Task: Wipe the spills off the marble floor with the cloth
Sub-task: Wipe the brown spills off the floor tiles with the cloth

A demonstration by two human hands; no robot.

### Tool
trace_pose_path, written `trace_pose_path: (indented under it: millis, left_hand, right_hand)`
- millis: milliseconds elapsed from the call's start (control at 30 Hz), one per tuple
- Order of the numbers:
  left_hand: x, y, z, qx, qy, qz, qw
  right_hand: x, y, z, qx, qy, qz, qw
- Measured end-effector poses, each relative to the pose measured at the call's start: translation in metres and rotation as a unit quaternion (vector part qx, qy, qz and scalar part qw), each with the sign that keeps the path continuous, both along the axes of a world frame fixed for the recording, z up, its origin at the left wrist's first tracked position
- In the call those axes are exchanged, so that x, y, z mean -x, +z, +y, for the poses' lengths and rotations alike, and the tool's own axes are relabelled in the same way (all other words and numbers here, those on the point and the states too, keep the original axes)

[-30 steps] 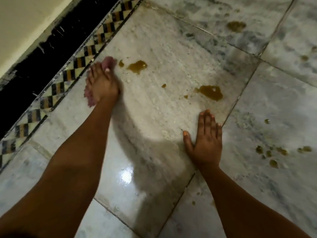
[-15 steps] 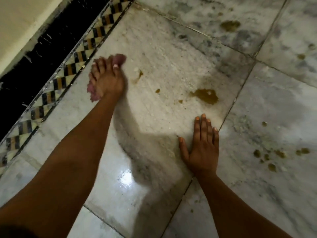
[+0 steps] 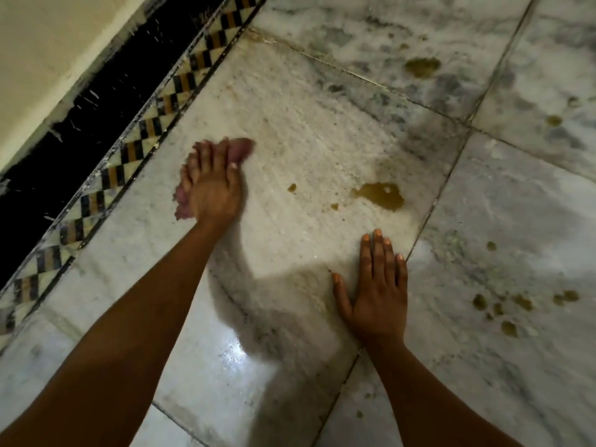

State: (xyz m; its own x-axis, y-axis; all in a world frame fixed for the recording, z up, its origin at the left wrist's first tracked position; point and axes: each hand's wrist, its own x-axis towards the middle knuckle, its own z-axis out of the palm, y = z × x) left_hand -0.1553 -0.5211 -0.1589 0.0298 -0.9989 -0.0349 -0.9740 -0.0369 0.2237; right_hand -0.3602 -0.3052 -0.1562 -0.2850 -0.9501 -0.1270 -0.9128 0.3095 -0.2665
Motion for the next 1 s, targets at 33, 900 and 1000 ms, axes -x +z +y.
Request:
trace_pose_path:
  millis: [33, 900, 1000]
  left_hand:
    - [0.004, 0.001, -0.021, -0.003, 0.049, -0.006, 0.999]
    - [0.020, 0.001, 0.036, -0.005, -0.180, 0.016, 0.984]
    - [-0.027, 0.004, 0.079, -0.022, -0.175, -0.003, 0.984]
  right_hand:
    - [0.000, 0.000, 0.000, 0.001, 0.001, -0.001, 1.000]
    - [0.000, 0.000, 0.000, 0.004, 0.001, -0.001, 1.000]
    - [0.000, 0.000, 0.000, 0.006, 0.003, -0.004, 1.000]
